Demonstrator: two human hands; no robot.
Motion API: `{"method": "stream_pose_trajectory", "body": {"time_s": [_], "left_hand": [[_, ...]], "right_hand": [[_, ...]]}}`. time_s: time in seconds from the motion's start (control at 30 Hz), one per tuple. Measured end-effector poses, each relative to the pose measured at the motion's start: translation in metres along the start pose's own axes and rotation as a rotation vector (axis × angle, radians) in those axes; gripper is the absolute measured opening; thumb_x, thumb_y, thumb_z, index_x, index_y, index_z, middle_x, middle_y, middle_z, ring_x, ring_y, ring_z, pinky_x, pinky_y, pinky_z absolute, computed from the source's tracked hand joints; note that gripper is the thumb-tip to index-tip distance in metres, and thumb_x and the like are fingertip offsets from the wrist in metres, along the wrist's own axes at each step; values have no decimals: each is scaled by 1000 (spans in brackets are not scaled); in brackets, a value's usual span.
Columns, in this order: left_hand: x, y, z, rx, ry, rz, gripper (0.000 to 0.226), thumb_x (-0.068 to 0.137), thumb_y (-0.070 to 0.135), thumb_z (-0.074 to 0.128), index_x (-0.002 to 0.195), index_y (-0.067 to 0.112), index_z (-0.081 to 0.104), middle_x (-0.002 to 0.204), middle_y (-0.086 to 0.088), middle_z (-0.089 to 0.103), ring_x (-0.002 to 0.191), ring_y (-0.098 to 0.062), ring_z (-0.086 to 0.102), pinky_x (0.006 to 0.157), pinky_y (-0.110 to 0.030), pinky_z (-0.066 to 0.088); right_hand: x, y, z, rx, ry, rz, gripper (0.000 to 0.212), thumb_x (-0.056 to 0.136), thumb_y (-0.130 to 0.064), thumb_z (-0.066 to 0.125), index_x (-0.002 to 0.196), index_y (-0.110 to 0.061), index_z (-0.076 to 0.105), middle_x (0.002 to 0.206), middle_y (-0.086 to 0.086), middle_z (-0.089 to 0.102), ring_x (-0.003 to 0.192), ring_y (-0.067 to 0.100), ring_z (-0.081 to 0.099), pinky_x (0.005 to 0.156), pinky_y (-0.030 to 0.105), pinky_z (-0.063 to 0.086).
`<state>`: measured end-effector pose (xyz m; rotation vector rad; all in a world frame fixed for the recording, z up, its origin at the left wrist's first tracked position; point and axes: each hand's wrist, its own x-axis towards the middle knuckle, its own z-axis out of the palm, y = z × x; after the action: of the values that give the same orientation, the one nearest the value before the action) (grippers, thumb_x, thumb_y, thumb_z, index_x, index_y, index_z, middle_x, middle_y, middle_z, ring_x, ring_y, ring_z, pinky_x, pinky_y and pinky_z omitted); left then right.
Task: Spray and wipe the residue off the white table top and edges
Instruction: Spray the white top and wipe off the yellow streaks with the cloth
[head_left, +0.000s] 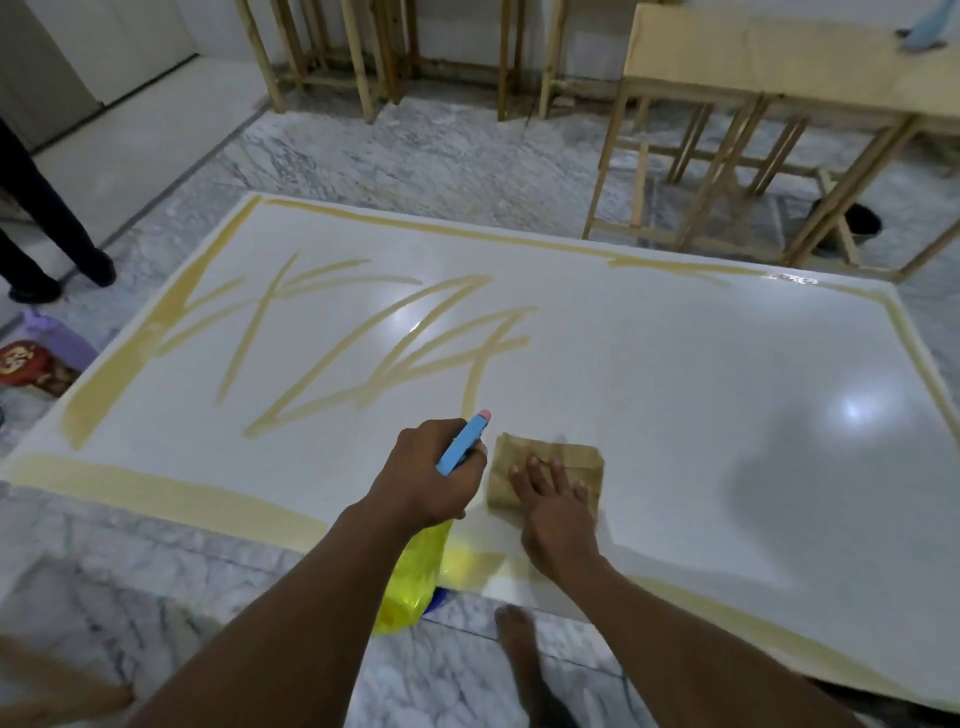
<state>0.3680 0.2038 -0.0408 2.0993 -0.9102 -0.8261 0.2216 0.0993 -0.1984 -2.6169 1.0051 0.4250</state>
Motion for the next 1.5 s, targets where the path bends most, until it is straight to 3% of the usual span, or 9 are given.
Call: {"method": "stream_pose_trajectory", "body": {"time_s": [0.13, 0.23, 0.3, 0.47, 0.7, 0.93, 1.1, 1.27, 1.5], "left_hand": [[-34, -15, -6, -7, -41, -35, 25, 99, 22, 58, 83, 3, 61, 62, -7, 57, 48, -28, 72, 57, -47, 64], [-46, -15, -14, 13, -59, -19, 25, 99, 23, 57, 85, 3, 62, 71, -19, 64, 49, -26, 73, 62, -48, 63], [-41, -11, -19, 18, -52, 4, 25, 99, 24, 58, 84, 5, 64, 69, -18, 64, 49, -26, 73, 59, -44, 64], [1, 10, -18, -4, -63, 12, 23, 99, 24, 59, 84, 8, 65, 64, -4, 58, 51, -28, 72, 48, -23, 54], [89, 53, -6, 36, -112, 48, 20, 99, 25, 58, 85, 12, 66, 68, -3, 62, 48, -18, 69, 48, -20, 53], [158, 79, 14, -4, -142, 63, 21, 98, 23, 59, 85, 7, 64, 63, -3, 59, 49, -25, 70, 59, -46, 66], [181, 74, 26, 40, -164, 50, 26, 100, 23, 59, 87, 1, 61, 70, -18, 62, 55, -32, 71, 49, -23, 54], [176, 56, 25, 55, -155, 39, 28, 100, 23, 59, 87, -1, 62, 78, -26, 66, 54, -31, 71, 47, -20, 51], [118, 38, 17, 30, -113, 26, 25, 99, 22, 61, 91, -1, 65, 70, -20, 61, 58, -35, 71, 47, -21, 54]], "right_hand": [[-29, -9, -6, 19, -47, -35, 62, 91, -11, 47, 150, -28, 38, 158, 4, 36, 145, 30, 33, 112, 46, 34], [-35, 3, -57, 418, -80, 12, 31, 93, -19, 48, 109, -35, 69, 114, 0, 70, 100, 19, 65, 81, 27, 48], [-30, 18, -94, 808, -117, 140, 22, 93, -22, 51, 85, -28, 71, 91, 3, 70, 73, 15, 63, 66, 24, 46], [15, 82, -136, 1425, -328, 485, 30, 87, -7, 54, 116, 0, 59, 109, 21, 70, 95, 34, 69, 76, 40, 58], [144, 143, -212, 1163, -216, 481, 45, 90, 5, 52, 134, -3, 51, 122, 23, 63, 108, 39, 65, 88, 47, 56], [266, 172, -286, 212, 95, 173, 15, 93, -22, 54, 100, -15, 65, 103, 12, 65, 87, 29, 59, 72, 34, 43], [285, 184, -218, -5, 44, 133, 43, 95, -10, 45, 135, -21, 52, 133, 11, 57, 118, 33, 56, 88, 38, 47], [238, 165, -126, -125, 192, 156, 43, 97, -13, 44, 140, -18, 45, 146, 10, 46, 136, 34, 42, 89, 55, 52], [97, 98, -64, -166, 84, 193, 60, 95, -3, 37, 153, -17, 26, 164, 8, 23, 149, 33, 25, 103, 41, 42]]}}
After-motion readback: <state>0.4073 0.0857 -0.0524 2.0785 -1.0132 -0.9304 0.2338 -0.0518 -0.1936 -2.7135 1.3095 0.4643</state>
